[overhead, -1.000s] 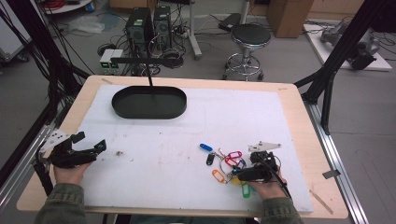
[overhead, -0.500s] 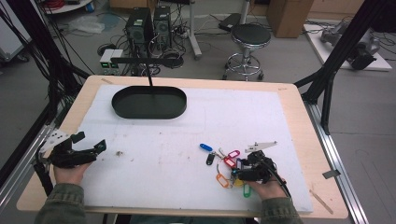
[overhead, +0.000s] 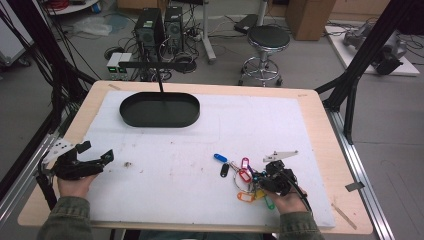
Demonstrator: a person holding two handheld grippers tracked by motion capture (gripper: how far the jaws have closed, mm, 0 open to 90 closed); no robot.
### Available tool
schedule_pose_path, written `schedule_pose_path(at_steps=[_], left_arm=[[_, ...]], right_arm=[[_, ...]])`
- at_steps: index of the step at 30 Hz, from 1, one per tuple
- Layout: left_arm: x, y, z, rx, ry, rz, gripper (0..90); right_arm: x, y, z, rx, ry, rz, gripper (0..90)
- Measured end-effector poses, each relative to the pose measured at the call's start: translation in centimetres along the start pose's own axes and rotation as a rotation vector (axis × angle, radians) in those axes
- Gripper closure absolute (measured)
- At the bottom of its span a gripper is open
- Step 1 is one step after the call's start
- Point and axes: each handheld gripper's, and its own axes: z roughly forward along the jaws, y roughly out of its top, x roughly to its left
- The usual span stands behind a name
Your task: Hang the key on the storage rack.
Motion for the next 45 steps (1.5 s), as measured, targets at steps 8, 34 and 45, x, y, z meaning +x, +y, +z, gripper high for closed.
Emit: schedule_pose_path(at_steps=[8,34,45], left_arm=[[0.0,0.0,0.0,0.000,0.000,0.000,1.7],[0.0,0.0,0.0,0.000,-0.001,0.004,1.7],[0.0,0.0,0.0,-0.002,-0.001,0.003,1.7]], right_arm=[[-0.1,0.0,-0.6,-0.038,0.018,-0.001,86.4],[0.2,3.3,-4.1,-0.313,0.134,0.029,86.7],[0.1,7.0,-5.4,-0.335,0.132,-0.024,86.7]])
